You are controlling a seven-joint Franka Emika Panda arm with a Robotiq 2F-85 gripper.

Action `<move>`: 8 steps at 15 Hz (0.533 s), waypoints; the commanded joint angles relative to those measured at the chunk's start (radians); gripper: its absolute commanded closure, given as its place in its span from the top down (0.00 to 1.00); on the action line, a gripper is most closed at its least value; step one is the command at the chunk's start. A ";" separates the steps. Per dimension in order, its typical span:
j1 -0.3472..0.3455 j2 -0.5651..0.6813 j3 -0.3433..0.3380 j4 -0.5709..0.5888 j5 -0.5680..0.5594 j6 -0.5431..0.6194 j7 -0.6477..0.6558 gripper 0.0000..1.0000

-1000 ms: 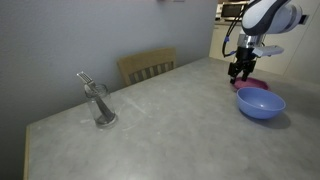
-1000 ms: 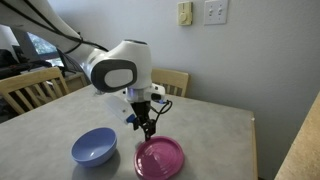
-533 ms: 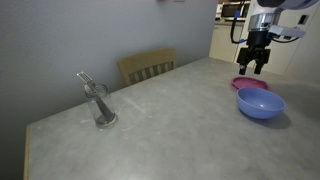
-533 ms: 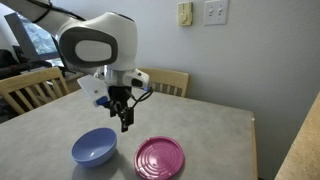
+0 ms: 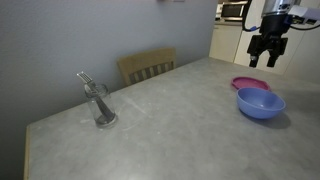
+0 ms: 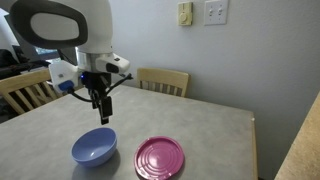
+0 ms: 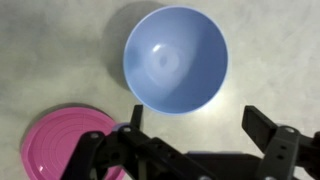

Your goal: Remove the lid from the bowl

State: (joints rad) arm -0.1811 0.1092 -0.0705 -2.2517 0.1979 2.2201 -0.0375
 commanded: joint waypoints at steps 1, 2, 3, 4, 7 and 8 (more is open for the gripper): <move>0.034 -0.083 -0.013 -0.077 -0.023 0.013 0.051 1.00; 0.039 -0.094 -0.013 -0.086 -0.025 0.013 0.061 1.00; 0.044 -0.103 -0.012 -0.093 -0.027 0.015 0.070 1.00; 0.049 -0.106 -0.011 -0.097 -0.026 0.018 0.082 1.00; 0.058 -0.112 -0.010 -0.100 -0.005 0.002 0.092 1.00; 0.058 -0.086 -0.012 -0.070 -0.008 -0.002 0.077 1.00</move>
State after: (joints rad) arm -0.1343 0.0233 -0.0708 -2.3233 0.1903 2.2209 0.0397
